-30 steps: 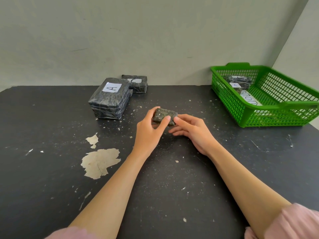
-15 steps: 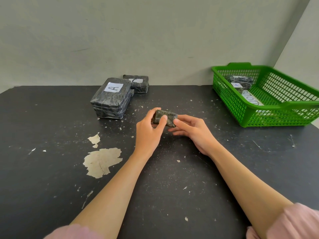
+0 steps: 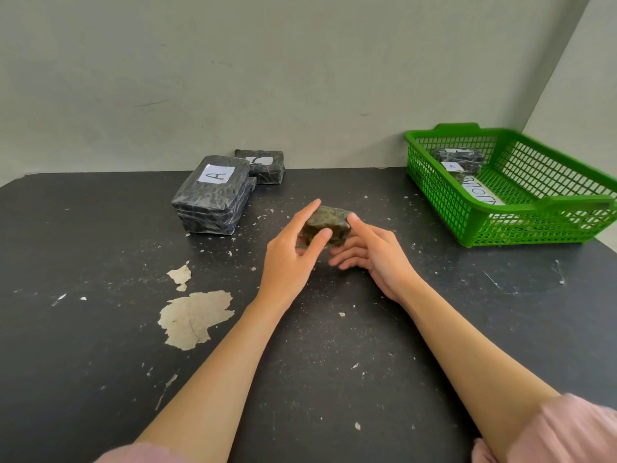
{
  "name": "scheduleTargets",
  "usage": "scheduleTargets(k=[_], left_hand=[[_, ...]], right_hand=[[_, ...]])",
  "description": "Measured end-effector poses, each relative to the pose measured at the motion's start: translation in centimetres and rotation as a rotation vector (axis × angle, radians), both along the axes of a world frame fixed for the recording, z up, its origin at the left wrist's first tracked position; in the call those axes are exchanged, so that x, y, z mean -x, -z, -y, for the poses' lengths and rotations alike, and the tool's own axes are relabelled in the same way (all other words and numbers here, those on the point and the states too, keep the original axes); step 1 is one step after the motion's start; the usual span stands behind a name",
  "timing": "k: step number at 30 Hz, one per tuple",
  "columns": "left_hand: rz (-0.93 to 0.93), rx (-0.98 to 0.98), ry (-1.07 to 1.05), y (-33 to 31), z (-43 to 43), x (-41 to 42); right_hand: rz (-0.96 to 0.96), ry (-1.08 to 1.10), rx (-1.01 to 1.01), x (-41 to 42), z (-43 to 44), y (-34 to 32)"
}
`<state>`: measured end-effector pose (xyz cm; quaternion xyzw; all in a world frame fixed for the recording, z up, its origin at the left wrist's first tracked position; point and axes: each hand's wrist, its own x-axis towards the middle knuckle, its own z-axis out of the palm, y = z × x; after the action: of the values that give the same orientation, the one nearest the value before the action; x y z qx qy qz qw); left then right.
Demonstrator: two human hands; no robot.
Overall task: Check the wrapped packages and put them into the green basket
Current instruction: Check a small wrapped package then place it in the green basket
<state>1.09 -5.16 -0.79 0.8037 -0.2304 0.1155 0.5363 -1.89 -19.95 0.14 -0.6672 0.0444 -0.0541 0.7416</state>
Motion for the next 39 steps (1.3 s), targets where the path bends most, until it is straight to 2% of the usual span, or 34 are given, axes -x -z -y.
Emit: scheduleTargets(k=[4,7,10,31,39], left_hand=[[0.035,-0.062,-0.125,0.13,-0.05,-0.14],[0.018,-0.105,-0.176,0.13,-0.05,-0.19],[0.016,-0.147,-0.164,0.11,0.09,-0.05],[-0.004,-0.116,-0.143,0.2,-0.16,-0.56],[-0.007,-0.051,-0.131,0.09,-0.2,-0.55]], right_hand=[[0.051,0.063,0.097,-0.24,-0.44,0.38],[0.098,0.012,0.094,-0.03,-0.11,0.62],[0.08,-0.008,0.091,0.06,0.05,0.57],[0.051,-0.056,0.076,0.08,-0.02,0.48],[0.04,-0.055,0.042,0.05,0.05,0.4]])
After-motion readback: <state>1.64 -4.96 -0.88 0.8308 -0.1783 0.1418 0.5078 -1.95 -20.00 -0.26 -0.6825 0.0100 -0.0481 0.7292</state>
